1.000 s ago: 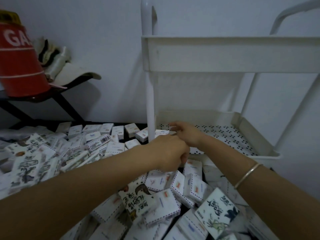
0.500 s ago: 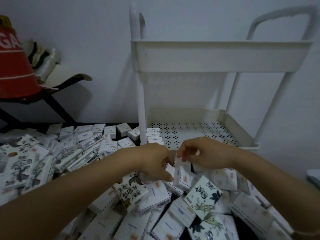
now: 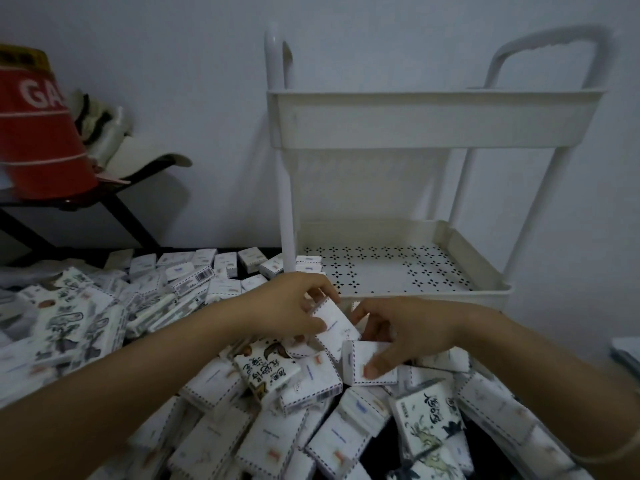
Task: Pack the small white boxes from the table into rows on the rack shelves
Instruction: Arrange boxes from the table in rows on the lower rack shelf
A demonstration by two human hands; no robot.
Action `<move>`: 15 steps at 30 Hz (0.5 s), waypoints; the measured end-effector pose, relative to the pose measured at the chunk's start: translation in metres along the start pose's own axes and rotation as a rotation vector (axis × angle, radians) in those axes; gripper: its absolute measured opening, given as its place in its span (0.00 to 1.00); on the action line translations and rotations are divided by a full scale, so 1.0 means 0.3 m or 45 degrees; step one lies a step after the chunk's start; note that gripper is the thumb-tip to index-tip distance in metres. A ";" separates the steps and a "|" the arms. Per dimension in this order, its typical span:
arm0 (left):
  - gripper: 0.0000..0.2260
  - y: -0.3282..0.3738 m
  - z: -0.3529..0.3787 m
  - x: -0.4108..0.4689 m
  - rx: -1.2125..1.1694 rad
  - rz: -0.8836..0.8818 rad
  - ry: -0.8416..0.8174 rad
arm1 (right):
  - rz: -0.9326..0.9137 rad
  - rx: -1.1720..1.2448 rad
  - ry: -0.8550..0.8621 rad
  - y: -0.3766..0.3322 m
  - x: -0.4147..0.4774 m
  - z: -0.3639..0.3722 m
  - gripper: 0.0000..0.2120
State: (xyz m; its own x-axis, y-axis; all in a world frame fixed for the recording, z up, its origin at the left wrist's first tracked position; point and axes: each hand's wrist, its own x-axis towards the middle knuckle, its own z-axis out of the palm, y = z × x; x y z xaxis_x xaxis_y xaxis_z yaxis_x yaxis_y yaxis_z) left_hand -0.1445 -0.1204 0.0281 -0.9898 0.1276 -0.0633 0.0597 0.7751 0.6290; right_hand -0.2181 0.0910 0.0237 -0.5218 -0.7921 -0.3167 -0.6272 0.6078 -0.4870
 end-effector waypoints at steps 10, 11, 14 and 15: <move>0.16 0.035 -0.043 0.035 -0.507 -0.111 0.169 | -0.122 0.267 0.293 0.050 -0.007 -0.026 0.17; 0.15 0.040 -0.050 0.041 -0.562 -0.139 0.166 | -0.138 0.361 0.303 0.056 -0.012 -0.029 0.17; 0.15 0.059 -0.067 0.061 -0.581 -0.172 0.168 | -0.173 0.639 0.324 0.076 -0.023 -0.031 0.19; 0.14 0.069 -0.076 0.068 -0.532 -0.152 0.182 | -0.171 0.716 0.344 0.084 -0.024 -0.033 0.19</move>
State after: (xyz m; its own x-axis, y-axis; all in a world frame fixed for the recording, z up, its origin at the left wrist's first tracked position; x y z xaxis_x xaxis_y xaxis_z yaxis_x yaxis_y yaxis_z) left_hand -0.1664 -0.1159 0.0574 -0.9963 -0.0566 -0.0653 -0.0841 0.4594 0.8842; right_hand -0.2359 0.1126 0.0219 -0.6335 -0.7726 -0.0423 -0.3361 0.3240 -0.8844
